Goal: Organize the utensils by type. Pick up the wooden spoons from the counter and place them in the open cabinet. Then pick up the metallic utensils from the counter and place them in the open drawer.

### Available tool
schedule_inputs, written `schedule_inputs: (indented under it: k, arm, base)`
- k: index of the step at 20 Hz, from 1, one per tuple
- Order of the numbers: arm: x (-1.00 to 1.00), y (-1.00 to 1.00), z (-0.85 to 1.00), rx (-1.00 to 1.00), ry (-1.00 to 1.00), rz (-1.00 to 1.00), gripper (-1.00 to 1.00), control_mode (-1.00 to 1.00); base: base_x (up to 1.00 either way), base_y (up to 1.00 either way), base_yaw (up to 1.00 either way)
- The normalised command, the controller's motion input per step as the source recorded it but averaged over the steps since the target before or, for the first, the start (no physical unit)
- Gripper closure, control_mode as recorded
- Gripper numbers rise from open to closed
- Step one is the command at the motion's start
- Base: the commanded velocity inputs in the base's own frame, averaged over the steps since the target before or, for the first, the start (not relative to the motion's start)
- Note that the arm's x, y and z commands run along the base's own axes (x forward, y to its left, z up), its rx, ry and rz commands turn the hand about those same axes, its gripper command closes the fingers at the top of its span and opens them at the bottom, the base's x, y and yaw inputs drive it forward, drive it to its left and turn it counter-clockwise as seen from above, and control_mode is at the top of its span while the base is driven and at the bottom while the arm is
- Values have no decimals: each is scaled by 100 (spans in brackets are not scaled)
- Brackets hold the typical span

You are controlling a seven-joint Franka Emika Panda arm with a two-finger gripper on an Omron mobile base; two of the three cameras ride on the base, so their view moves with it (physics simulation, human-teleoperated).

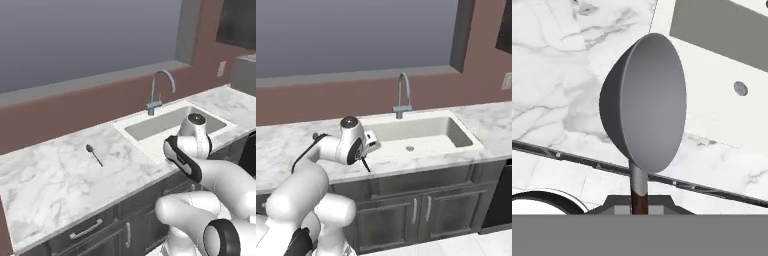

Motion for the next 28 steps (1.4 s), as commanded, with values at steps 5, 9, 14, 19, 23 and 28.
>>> schedule_inputs:
  k: [5,9,14,19,23,28]
  arm:
    - [0,0,0,0,0,0,100,100]
    - [0,0,0,0,0,0,100,100]
    - [0,0,0,0,0,0,100,100]
    - [0,0,0,0,0,0,100,100]
    - [0,0,0,0,0,0,100,100]
    - [0,0,0,0,0,0,100,100]
  base:
    - [11,-47,-68]
    - [7,-37,-81]
    - [13,-17,-88]
    - [44,1,-73]
    - [73,4,-46]
    - [97,14,-16]
